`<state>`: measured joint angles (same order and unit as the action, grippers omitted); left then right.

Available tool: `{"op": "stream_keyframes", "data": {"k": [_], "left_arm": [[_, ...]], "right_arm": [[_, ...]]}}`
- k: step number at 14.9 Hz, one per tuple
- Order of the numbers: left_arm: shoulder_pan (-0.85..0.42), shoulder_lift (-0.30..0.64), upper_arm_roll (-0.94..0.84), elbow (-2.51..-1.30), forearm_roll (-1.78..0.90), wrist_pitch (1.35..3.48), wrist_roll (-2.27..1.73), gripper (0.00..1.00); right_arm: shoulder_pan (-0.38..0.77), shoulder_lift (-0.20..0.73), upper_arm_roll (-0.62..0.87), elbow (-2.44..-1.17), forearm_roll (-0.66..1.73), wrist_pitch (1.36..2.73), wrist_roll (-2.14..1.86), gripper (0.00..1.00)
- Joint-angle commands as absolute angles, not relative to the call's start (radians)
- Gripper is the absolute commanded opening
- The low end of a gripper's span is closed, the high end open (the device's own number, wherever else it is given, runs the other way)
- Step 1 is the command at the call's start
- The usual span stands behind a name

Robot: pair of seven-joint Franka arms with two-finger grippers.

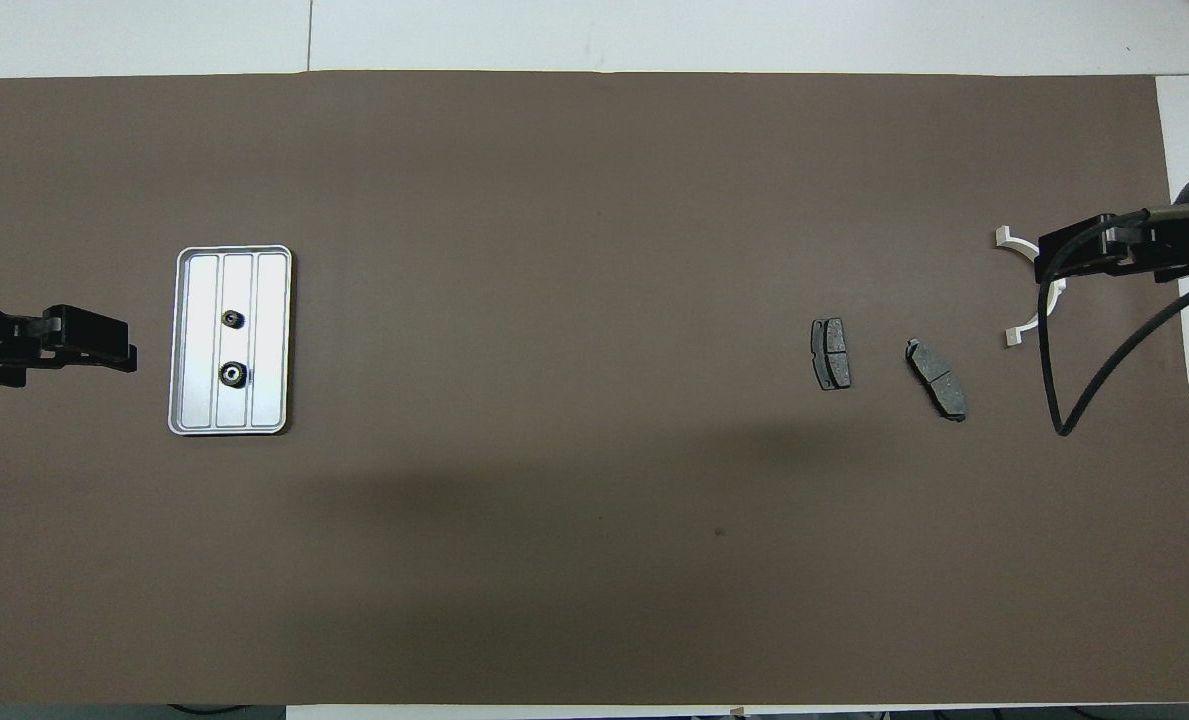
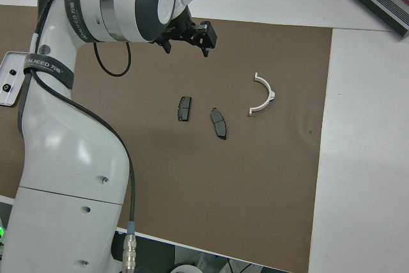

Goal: Place bearing gear from tray to pile

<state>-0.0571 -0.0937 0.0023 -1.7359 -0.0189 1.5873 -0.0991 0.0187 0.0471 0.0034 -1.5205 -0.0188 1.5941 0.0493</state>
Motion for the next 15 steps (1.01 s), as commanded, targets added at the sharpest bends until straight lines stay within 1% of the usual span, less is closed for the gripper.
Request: {"op": "stream_keyframes", "data": {"k": [1,2,4,6,10,15], "left_arm": [[-0.029,-0.164,0.014,-1.869,-0.018,1.708,-0.038,0.98],[-0.008,-0.184,0.014,-1.922,-0.018,1.756,-0.028,0.98],[0.014,-0.187,0.014,-1.971,-0.018,1.802,0.009,0.97],[0.018,-0.169,0.014,-2.0,-0.018,1.848,0.031,0.97],[0.006,-0.134,0.014,-2.114,-0.018,2.001,0.029,0.97],[0.003,-0.092,0.014,-2.166,-0.018,2.089,0.051,0.96]], "right_arm": [[0.008,0.031,0.006,-1.54,-0.012,1.614,0.014,1.0],[0.008,0.031,0.008,-1.542,-0.012,1.614,0.015,1.0],[0.009,0.029,0.008,-1.545,-0.012,1.614,0.015,1.0],[0.009,0.028,0.008,-1.546,-0.012,1.614,0.012,1.0],[0.006,0.028,0.006,-1.546,-0.012,1.614,0.011,1.0],[0.009,0.023,0.008,-1.559,-0.012,1.615,0.018,1.0]]}}
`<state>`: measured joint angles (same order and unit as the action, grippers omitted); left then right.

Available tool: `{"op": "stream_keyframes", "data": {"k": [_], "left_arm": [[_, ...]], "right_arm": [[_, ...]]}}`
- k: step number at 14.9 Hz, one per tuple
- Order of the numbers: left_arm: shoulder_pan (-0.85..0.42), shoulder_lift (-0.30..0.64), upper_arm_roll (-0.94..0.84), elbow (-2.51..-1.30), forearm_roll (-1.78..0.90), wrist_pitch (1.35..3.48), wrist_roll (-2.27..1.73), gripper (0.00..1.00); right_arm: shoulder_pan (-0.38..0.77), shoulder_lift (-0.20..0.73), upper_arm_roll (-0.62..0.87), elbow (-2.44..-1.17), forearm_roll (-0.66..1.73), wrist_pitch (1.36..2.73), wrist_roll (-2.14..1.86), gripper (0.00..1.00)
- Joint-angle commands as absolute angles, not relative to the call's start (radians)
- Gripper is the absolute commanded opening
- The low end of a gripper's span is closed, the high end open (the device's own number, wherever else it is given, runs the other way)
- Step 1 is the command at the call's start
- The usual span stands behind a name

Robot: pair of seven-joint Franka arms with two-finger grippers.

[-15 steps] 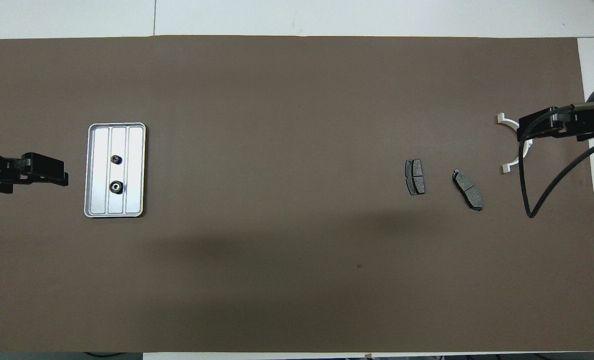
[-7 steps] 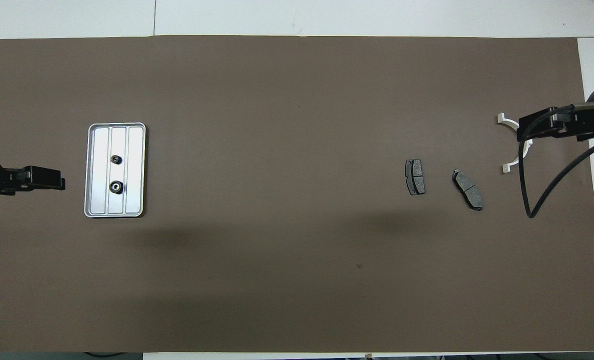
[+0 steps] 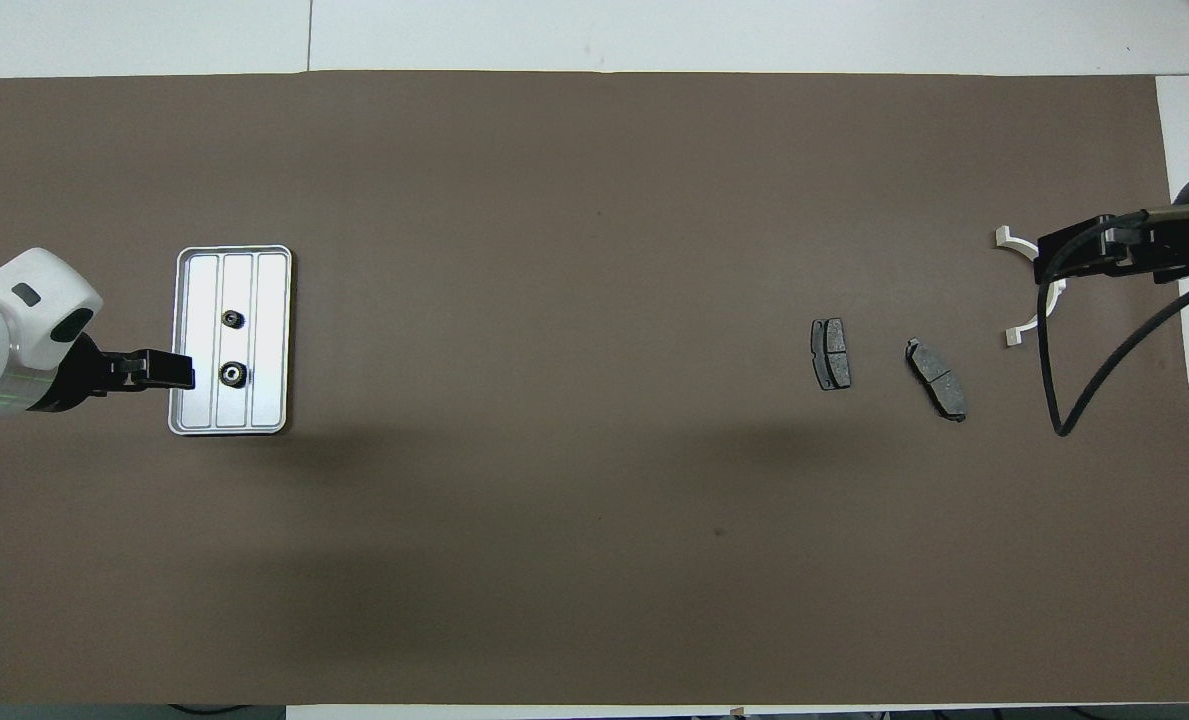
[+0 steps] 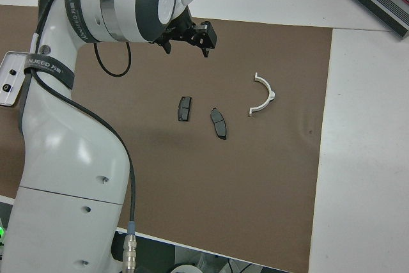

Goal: Place bearing gear from tray to pile
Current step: 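Reach the left gripper over the black gear in the tray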

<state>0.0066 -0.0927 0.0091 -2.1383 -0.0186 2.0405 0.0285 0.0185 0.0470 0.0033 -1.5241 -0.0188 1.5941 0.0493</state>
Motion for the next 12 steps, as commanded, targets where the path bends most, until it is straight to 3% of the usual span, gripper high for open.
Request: {"op": "stream_keyframes", "data": {"k": [1,12], "left_arm": [[0.002,-0.078,0.014,-2.172,-0.018,2.114,0.049,0.96],[0.003,-0.012,0.014,-2.223,-0.018,2.243,0.086,0.95]], "right_arm": [[0.009,0.021,0.008,-1.559,-0.012,1.614,0.018,1.0],[0.014,0.014,0.008,-1.58,-0.011,1.624,0.018,1.0]]}}
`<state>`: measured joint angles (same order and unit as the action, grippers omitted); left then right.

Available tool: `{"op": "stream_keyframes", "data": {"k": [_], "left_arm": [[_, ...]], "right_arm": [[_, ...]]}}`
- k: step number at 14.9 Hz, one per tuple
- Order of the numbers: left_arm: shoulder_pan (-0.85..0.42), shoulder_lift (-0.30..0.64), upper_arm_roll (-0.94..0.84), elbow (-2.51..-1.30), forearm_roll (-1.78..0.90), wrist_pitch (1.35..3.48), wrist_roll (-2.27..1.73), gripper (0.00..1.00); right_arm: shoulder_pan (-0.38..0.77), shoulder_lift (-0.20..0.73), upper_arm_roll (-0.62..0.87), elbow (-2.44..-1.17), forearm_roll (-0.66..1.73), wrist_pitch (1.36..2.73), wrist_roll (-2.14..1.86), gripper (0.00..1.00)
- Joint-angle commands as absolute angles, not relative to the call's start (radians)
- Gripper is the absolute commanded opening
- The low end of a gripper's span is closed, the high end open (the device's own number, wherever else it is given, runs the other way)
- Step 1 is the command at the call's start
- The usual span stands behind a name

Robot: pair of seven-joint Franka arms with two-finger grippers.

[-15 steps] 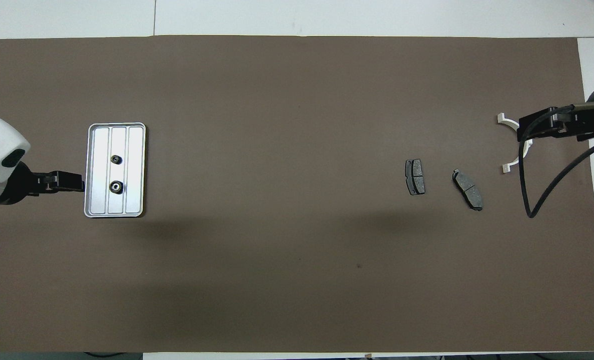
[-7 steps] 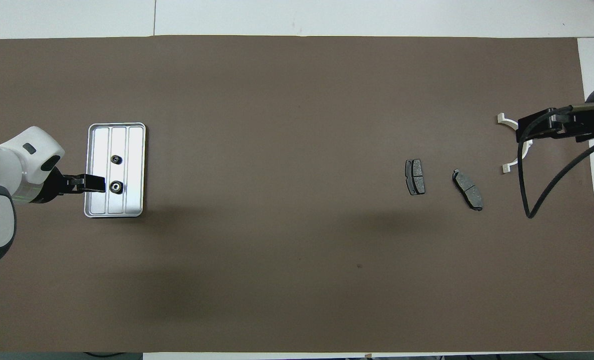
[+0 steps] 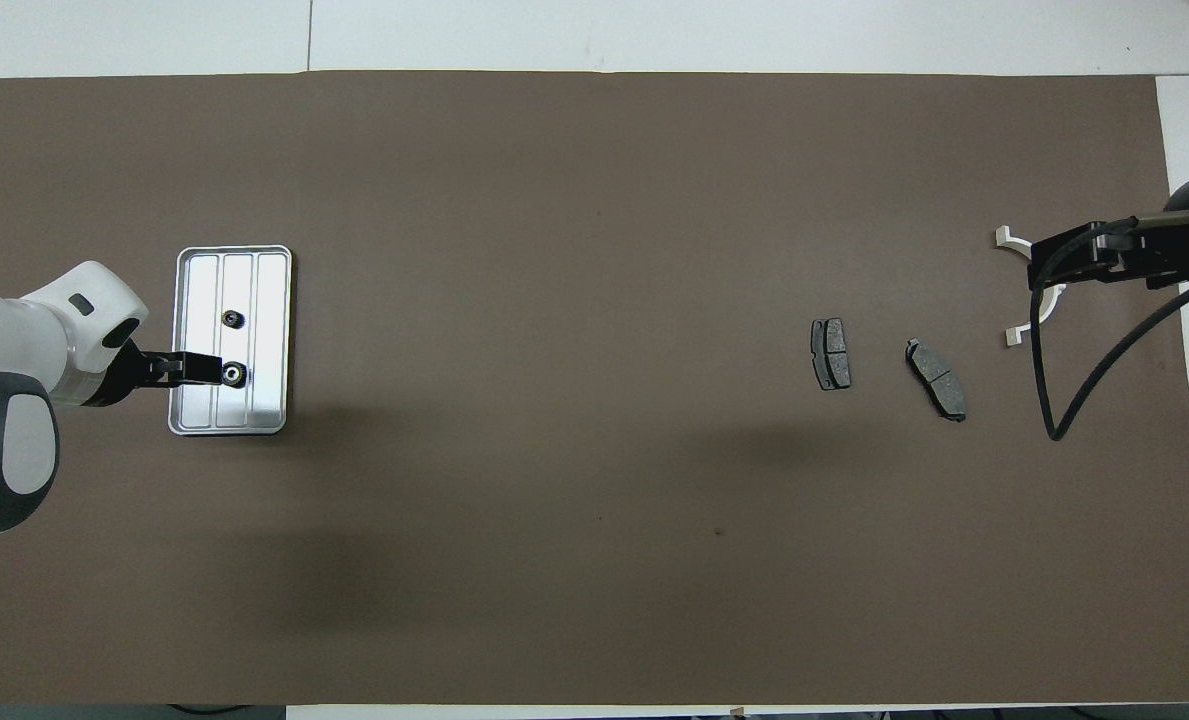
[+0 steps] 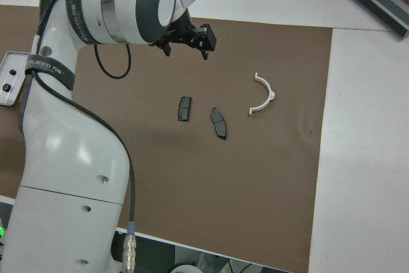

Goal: Place bearing gear from tray to pile
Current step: 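Reach the left gripper over the black gear in the tray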

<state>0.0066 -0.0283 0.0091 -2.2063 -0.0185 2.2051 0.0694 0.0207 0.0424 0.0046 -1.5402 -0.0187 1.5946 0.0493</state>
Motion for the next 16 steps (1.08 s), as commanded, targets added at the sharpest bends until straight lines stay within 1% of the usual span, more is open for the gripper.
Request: {"op": "stream_keyframes", "data": {"k": [1,13,16], "left_arm": [[0.003,-0.008,0.014,-2.223,-0.018,2.25,0.086,0.95],[0.003,0.11,0.014,-2.221,-0.018,2.374,0.084,0.95],[0.003,0.121,0.014,-2.223,-0.018,2.378,0.083,0.95]], "right_arm": [[0.012,0.012,0.008,-1.582,-0.011,1.624,0.018,1.0],[0.015,0.002,0.008,-1.598,-0.009,1.628,0.02,1.0],[0.015,0.002,0.008,-1.598,-0.009,1.644,0.02,1.0]]}}
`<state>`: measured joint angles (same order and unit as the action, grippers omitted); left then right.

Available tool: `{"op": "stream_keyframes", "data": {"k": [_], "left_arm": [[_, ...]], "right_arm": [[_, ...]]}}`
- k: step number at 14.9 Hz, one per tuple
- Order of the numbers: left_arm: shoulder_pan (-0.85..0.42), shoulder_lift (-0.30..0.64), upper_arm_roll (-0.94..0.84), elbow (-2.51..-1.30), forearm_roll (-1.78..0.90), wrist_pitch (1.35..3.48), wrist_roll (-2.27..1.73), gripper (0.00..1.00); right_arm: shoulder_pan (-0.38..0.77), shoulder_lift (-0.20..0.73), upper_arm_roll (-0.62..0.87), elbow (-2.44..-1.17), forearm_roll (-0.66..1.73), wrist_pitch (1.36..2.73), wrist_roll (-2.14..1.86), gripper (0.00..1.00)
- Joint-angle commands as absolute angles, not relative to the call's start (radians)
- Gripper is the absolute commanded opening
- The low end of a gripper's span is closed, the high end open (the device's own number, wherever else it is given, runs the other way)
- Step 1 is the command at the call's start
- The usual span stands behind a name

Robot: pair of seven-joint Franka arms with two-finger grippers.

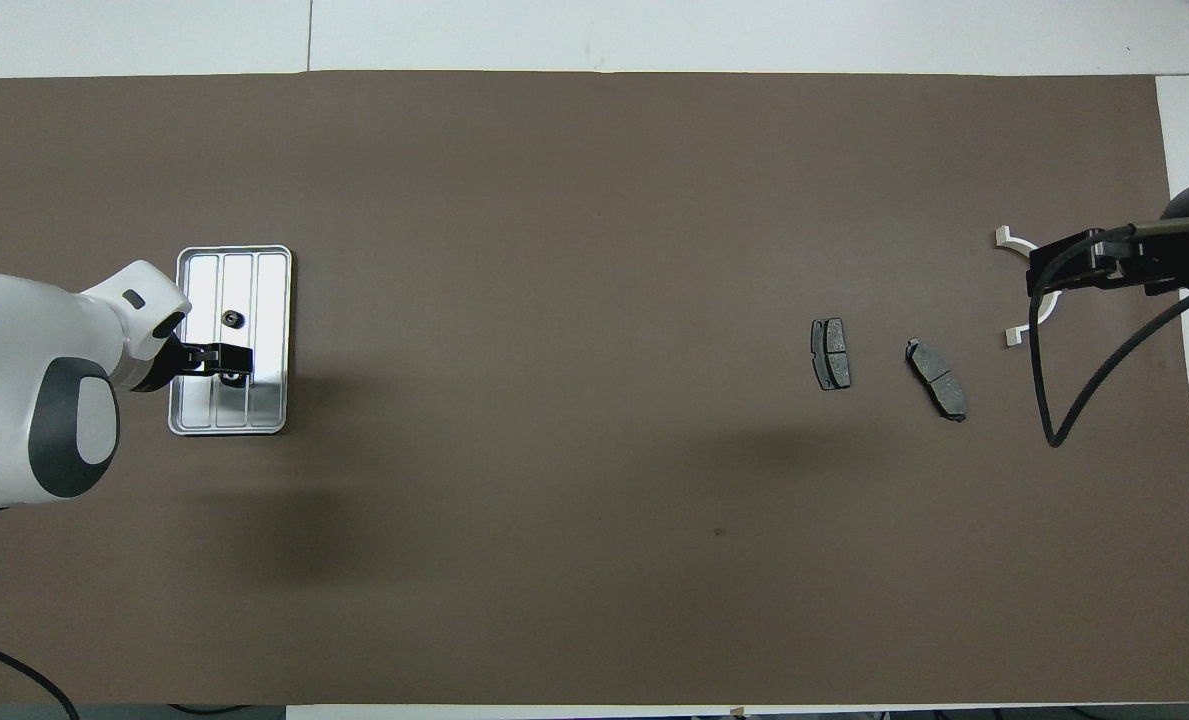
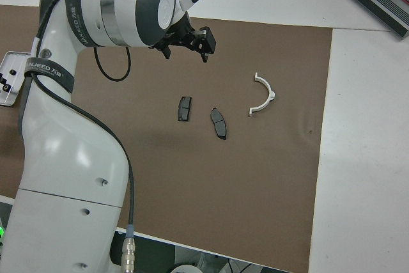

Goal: Place bearing gear from tray to pile
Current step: 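Lower and close the left gripper on the black gear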

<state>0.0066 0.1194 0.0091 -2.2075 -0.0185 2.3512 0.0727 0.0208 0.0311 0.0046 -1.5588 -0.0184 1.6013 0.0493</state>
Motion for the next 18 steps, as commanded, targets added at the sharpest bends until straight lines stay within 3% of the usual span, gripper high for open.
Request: {"op": "stream_keyframes", "data": {"k": [1,18], "left_arm": [[0.003,0.123,0.014,-2.227,-0.018,2.379,0.083,0.95],[-0.023,0.129,0.014,-2.296,-0.018,2.459,0.061,0.96]], "right_arm": [[0.015,0.002,0.008,-1.6,-0.009,1.644,0.02,1.0],[0.018,0.002,0.008,-1.6,-0.011,1.647,0.011,1.0]]}}
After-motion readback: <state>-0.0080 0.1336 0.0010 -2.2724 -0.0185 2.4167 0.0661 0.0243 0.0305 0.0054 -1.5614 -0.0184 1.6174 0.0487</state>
